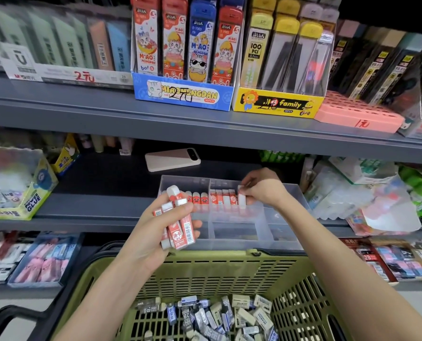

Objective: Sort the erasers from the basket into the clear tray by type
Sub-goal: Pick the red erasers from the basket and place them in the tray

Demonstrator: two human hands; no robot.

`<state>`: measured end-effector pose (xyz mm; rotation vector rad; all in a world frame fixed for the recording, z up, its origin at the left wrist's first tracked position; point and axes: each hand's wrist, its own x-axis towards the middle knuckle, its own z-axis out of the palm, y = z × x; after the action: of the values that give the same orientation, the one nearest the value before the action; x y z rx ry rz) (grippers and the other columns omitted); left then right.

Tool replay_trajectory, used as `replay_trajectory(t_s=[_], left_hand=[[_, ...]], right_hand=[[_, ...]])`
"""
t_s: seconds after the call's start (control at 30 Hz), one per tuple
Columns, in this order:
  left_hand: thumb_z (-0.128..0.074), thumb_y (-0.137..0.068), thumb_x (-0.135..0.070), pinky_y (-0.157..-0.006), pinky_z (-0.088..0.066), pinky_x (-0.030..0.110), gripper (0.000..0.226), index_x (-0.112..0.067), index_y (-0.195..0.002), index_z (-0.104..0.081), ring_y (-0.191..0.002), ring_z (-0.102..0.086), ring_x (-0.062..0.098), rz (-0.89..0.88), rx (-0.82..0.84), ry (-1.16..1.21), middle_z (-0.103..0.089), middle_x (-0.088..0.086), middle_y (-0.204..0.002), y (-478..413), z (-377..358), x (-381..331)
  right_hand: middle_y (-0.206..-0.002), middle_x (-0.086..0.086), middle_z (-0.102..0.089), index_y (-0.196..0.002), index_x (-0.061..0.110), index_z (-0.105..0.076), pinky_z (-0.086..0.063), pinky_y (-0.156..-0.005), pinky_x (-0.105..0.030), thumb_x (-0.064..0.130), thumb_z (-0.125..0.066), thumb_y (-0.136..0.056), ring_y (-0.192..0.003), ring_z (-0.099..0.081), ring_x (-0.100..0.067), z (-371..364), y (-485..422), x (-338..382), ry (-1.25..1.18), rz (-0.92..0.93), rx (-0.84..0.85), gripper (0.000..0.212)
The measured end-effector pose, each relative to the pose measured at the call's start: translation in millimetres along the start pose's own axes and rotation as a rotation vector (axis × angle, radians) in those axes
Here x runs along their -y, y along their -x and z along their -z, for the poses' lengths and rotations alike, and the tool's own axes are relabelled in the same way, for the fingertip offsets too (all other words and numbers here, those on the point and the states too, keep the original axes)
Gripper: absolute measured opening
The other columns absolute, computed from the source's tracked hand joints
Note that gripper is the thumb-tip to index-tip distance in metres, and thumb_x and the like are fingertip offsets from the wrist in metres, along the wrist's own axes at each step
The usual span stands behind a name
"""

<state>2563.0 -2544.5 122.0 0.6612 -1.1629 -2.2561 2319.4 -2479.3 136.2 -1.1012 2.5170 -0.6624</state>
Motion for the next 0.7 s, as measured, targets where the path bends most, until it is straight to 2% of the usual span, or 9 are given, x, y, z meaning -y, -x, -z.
replay_trajectory(t_s=[0.07,0.13,0.3,0.4,0.47,0.53,0.57,0.63,0.7], left_hand=[[-0.077,-0.056,-0.020,-0.053,-0.056,0.030,0.033,-0.022,-0.089,-0.073,-0.067,-0.071,0.024,0.003,0.006,0.002,-0.074,0.007,-0.084,-0.3,-0.4,0.4],[-0.077,-0.056,-0.021,-0.053,-0.056,0.030,0.040,-0.018,-0.095,-0.069,-0.067,-0.071,0.024,0.005,0.008,-0.006,-0.074,0.006,-0.083,-0.2,-2.1,0.3],[-0.077,-0.056,-0.021,-0.054,-0.056,0.031,0.042,-0.016,-0.096,-0.068,-0.067,-0.071,0.024,0.025,0.021,0.005,-0.074,0.008,-0.084,-2.0,-7.4,3.0],[-0.078,-0.056,-0.022,-0.054,-0.056,0.031,0.034,-0.020,-0.090,-0.074,-0.067,-0.071,0.025,0.058,0.056,-0.003,-0.073,0.008,-0.085,-4.0,-11.3,4.7],[-0.080,-0.055,-0.022,-0.054,-0.056,0.030,0.031,-0.021,-0.086,-0.076,-0.066,-0.070,0.025,0.083,0.087,-0.028,-0.073,0.009,-0.085,-5.1,-12.9,5.1],[-0.081,-0.056,-0.022,-0.053,-0.056,0.031,0.034,-0.018,-0.089,-0.075,-0.066,-0.070,0.025,0.110,0.114,-0.078,-0.072,0.010,-0.086,-5.2,-14.8,5.0],[-0.082,-0.055,-0.022,-0.053,-0.056,0.031,0.038,-0.016,-0.091,-0.073,-0.066,-0.070,0.026,0.117,0.122,-0.102,-0.072,0.011,-0.086,-4.8,-16.4,4.9],[-0.084,-0.050,-0.026,-0.054,-0.056,0.032,0.051,-0.013,-0.097,-0.069,-0.066,-0.070,0.027,0.117,0.124,-0.129,-0.072,0.011,-0.086,-4.4,-20.5,5.0],[-0.083,-0.049,-0.030,-0.054,-0.056,0.032,0.058,-0.011,-0.101,-0.066,-0.066,-0.070,0.027,0.105,0.116,-0.115,-0.072,0.011,-0.084,-4.8,-25.7,5.1]], right_hand=[[-0.091,-0.010,-0.071,-0.093,0.008,-0.071,-0.054,-0.083,-0.030,0.012,-0.068,-0.082,-0.084,-0.068,-0.024,-2.8,-0.9,2.6,0.056,-0.015,0.015,0.012],[-0.098,-0.009,-0.071,-0.097,0.010,-0.071,-0.053,-0.086,-0.031,0.013,-0.065,-0.084,-0.091,-0.066,-0.026,-6.1,-2.5,5.3,0.179,-0.031,0.043,0.014],[-0.100,-0.009,-0.068,-0.099,0.013,-0.063,-0.043,-0.068,-0.021,0.012,-0.065,-0.081,-0.081,-0.059,-0.023,-15.1,-0.3,5.8,0.344,-0.018,0.004,0.018],[-0.100,-0.006,-0.070,-0.102,0.016,-0.064,-0.048,-0.073,-0.025,0.018,-0.063,-0.084,-0.086,-0.062,-0.023,-11.5,10.0,6.6,0.380,0.086,-0.092,0.018],[-0.093,0.005,-0.070,-0.100,0.019,-0.068,-0.051,-0.075,-0.028,0.028,-0.062,-0.087,-0.086,-0.063,-0.012,-5.7,26.6,14.5,0.139,0.210,-0.165,0.017],[-0.079,0.016,-0.069,-0.096,0.022,-0.070,-0.047,-0.062,-0.015,0.030,-0.062,-0.089,-0.073,-0.061,0.004,2.7,51.3,30.0,-0.347,0.297,0.000,0.014],[-0.076,0.018,-0.068,-0.094,0.024,-0.070,-0.043,-0.057,-0.009,0.029,-0.062,-0.089,-0.067,-0.059,0.007,7.0,63.5,37.7,-0.493,0.336,0.101,0.011],[-0.072,0.016,-0.068,-0.089,0.023,-0.071,-0.039,-0.052,-0.006,0.026,-0.065,-0.087,-0.061,-0.055,0.007,12.8,80.1,46.7,-0.550,0.381,0.212,0.007],[-0.068,0.010,-0.066,-0.088,0.016,-0.071,-0.039,-0.050,-0.011,0.024,-0.067,-0.086,-0.059,-0.053,0.003,14.2,87.9,50.6,-0.545,0.361,0.253,0.010]])
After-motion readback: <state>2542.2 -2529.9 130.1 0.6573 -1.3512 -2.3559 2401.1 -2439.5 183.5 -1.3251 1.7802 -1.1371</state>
